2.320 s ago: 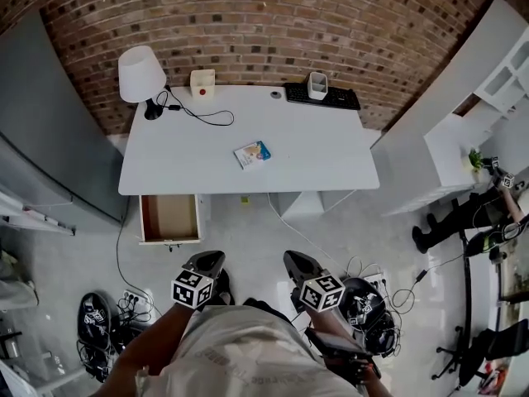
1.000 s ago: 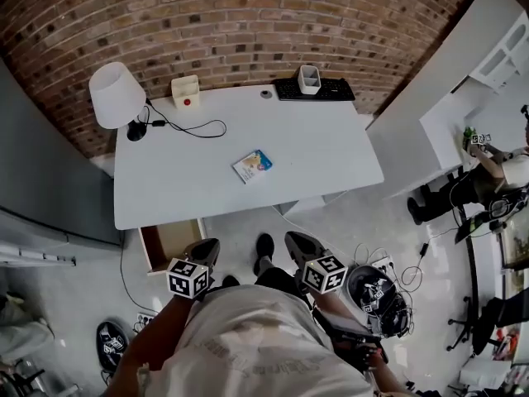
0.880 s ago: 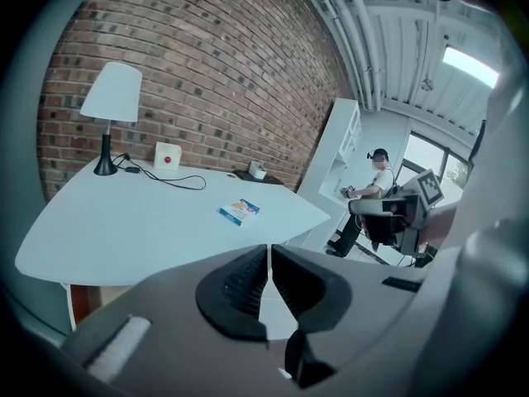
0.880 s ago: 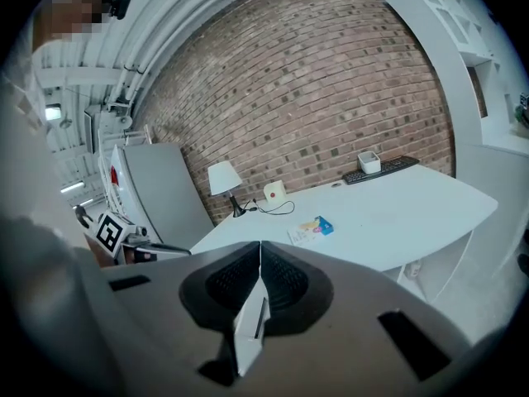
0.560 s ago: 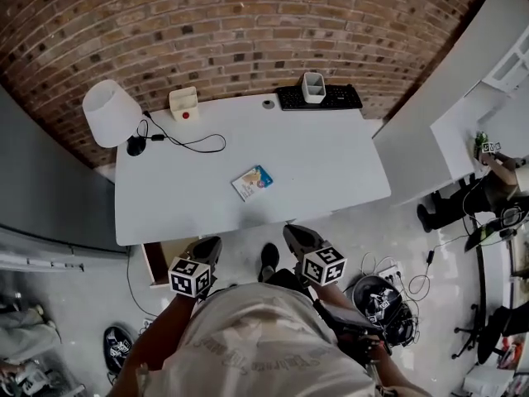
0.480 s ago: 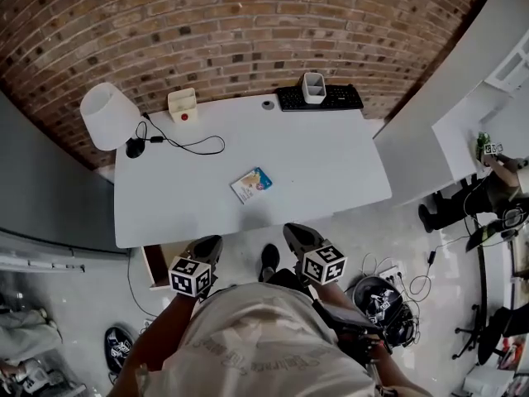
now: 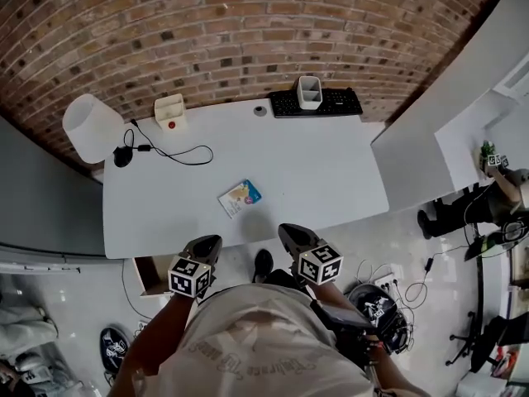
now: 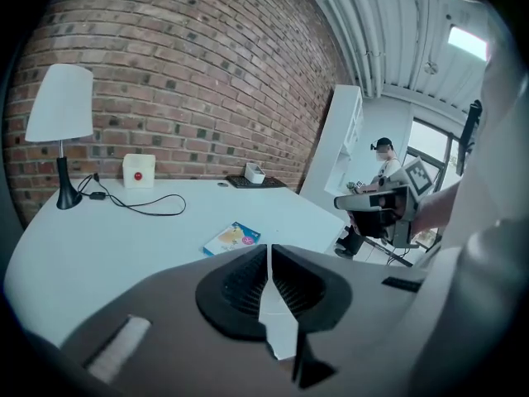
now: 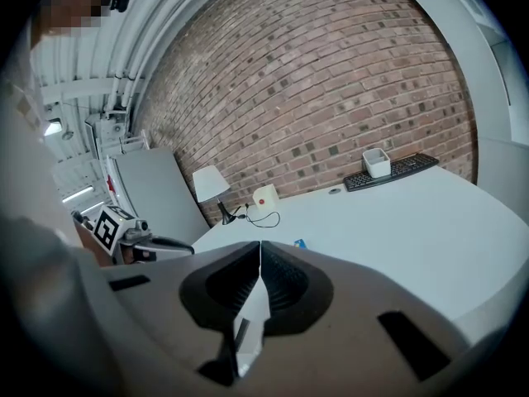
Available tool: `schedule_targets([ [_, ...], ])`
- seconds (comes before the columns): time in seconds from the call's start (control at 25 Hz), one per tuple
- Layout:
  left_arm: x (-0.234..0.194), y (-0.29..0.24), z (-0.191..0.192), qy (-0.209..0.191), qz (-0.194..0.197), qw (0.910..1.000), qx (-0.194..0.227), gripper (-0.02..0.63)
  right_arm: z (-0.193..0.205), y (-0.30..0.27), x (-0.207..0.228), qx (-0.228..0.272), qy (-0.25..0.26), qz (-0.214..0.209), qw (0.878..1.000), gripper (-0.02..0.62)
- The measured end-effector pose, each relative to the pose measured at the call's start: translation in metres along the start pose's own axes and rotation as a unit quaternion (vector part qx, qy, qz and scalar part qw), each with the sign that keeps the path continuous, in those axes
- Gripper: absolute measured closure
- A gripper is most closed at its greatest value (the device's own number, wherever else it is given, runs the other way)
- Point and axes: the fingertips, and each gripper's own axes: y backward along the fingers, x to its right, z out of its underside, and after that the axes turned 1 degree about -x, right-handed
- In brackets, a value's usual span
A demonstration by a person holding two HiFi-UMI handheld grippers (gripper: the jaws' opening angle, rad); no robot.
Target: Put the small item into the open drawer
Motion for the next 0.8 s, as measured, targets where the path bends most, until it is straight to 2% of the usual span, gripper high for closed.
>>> schedule_targets([
  [0.24,-0.001,-0.022,-0.010,0.001,-0.021,0.9998,-0.006,0.589,-0.015,-0.013,0.024,-0.005,0.004,-0.021,1.000,0.589],
  [0.44,-0.005,-0.035,-0.015,0.019,-0.040,0.9989,-0.015,0.592,-0.020,-0.025,0.037,-0.016,0.002,-0.044,0.999,0.589],
  [0.8,0.000,-0.069,-0.020,0.026,-0.056,0.9976,-0.031,0.592,-0.023,-0.035,0.065,-0.029,0.000,-0.066,0.997,0.589],
])
